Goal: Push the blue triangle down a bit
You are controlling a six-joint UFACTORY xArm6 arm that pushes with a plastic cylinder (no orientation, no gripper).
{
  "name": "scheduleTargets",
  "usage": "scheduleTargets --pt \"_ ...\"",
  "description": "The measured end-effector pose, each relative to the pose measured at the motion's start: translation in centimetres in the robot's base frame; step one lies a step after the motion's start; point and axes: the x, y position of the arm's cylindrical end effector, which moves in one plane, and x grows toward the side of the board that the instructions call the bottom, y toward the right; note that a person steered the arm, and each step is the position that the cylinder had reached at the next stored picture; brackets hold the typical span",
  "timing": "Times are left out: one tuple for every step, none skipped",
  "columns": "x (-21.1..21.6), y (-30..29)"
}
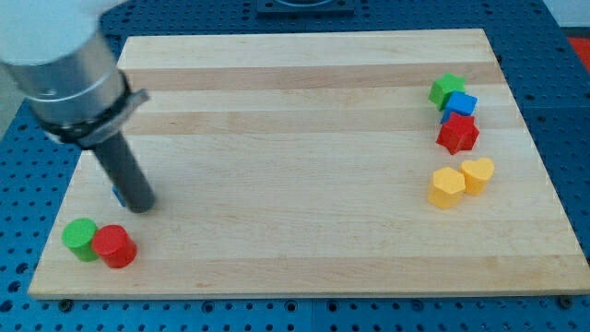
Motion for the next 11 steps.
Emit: scheduleTargets --pt "0.0 -0.4" --pt "-1.6 4.6" --pt "-5.6 7.0" --pt "-7.7 3.6" --pt "-6.7 -0.5" --pt "-3.7 -1.6" --pt "-1.4 -1.6" --pt "-0.6 -2.0" --pt "-0.4 -2.6" --pt "0.0 -3.0" --pt "-0.4 -2.9"
